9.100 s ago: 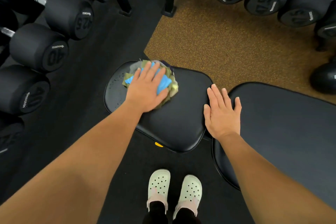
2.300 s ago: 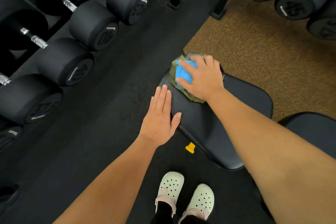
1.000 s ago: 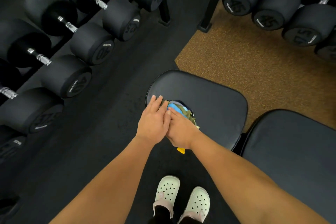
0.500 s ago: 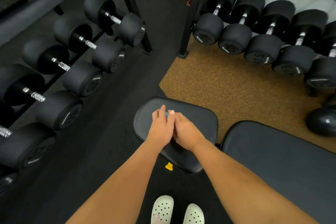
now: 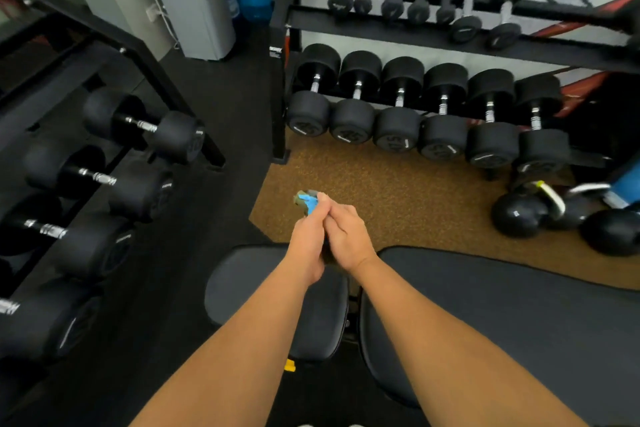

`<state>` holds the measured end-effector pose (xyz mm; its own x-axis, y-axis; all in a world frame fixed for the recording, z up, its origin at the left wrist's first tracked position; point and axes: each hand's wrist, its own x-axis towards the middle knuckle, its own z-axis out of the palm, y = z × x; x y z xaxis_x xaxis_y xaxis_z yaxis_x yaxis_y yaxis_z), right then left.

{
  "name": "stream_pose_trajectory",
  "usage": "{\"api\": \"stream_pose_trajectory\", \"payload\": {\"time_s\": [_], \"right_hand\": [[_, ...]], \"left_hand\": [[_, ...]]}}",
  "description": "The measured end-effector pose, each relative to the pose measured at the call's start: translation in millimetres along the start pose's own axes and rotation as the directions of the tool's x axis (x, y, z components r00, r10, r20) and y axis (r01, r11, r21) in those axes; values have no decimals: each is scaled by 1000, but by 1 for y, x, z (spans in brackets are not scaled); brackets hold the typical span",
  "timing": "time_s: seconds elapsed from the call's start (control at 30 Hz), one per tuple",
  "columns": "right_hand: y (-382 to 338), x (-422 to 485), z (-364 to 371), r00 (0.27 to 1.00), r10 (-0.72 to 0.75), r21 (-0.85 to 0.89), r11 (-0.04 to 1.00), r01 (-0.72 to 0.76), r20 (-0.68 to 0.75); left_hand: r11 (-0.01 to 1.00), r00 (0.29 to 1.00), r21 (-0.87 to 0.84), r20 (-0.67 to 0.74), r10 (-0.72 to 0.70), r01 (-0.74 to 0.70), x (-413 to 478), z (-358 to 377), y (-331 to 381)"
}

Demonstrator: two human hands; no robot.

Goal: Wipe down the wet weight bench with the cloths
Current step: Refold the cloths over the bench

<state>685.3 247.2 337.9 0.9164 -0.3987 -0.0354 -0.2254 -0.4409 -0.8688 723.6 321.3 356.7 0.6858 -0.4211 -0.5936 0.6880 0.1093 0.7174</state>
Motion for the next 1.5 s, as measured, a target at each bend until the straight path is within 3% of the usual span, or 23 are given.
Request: {"api": "stream_pose_trajectory", "payload": {"time_s": [0.07,0.13,0.3,0.47,0.57,0.83,0.93,1.1,1.23,1.5], "right_hand": [[-3,-2,-25,993,95,230,970,-76,-74],[-4,-5,-52,974,169,347,932,-108,-153],[-10,-24,-117,907,286,255,944,-211,-308],[-2,-56,-169,843,418,456,856,-242,-337],[6,-77,-196,806,453,452,852,-265,-381],[39,-164,-269,637,577,595,772,-222,-511],[57,-204,-293,562,613,602,762,-238,-555],[86,-270,-322,478,581,530,809,-252,-659],[111,-328,-346,426,528,443,849,-288,-735],[165,-444,-402,296,532,428,833,-351,-793]], "left_hand": [[1000,1000,20,-8,-11,11,-8,23,8],[999,1000,44,0,-30,30,-17,45,14],[982,991,191,129,-22,-3,-39,102,19],[950,961,298,277,4,-90,-57,150,7],[918,944,364,328,30,-155,-65,173,-5],[708,841,547,527,124,-447,-96,236,-68],[597,816,610,562,138,-521,-109,261,-98],[542,775,604,615,150,-584,-139,299,-161],[566,772,596,624,119,-569,-173,330,-219],[440,683,576,720,125,-689,-248,389,-327]]}}
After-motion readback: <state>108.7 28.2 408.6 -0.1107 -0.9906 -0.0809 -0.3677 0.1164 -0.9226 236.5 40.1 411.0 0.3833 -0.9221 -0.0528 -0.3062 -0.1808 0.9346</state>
